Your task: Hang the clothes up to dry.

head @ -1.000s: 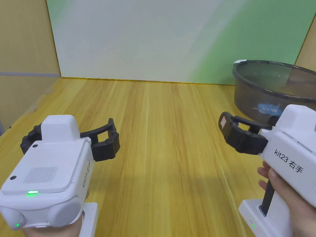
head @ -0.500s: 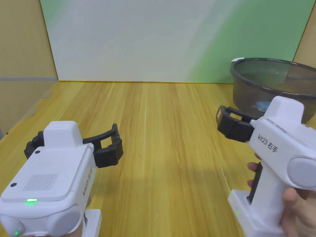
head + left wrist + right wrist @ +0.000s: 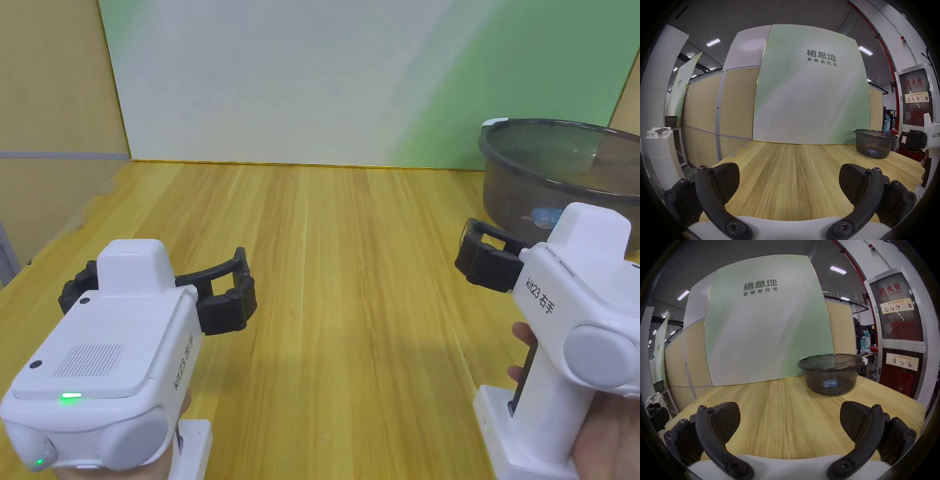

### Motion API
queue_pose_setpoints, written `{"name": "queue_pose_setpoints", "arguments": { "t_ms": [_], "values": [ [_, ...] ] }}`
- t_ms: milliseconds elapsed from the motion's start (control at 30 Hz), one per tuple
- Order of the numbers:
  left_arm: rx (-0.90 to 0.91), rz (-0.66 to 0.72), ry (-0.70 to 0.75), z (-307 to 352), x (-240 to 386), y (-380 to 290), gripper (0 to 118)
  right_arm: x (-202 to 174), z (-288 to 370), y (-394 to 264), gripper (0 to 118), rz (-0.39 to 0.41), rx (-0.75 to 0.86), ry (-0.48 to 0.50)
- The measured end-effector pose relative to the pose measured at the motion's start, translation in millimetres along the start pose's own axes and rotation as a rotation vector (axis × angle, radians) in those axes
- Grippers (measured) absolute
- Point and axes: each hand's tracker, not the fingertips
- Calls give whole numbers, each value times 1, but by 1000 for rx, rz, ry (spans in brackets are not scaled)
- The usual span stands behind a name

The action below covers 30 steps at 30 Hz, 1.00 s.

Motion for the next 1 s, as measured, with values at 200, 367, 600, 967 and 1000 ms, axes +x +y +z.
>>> {"name": "queue_pose_setpoints", "arguments": {
  "t_ms": [200, 367, 600, 967, 1000],
  "values": [
    [3, 8, -8, 1, 1, 1, 118, 0, 4, 3, 118, -6, 2, -9],
    [1, 3, -17, 1, 3, 1, 118, -2, 5, 3, 118, 31, 16, 28],
    [-1, 9, -20, 1, 3, 0, 118, -2, 10, 6, 118, 60, 32, 24],
    [8, 5, -21, 2, 4, 4, 118, -1, 9, 2, 118, 103, 48, 18],
    [7, 2, -21, 3, 4, 3, 118, 0, 9, 2, 118, 103, 47, 28]
  ]
}}
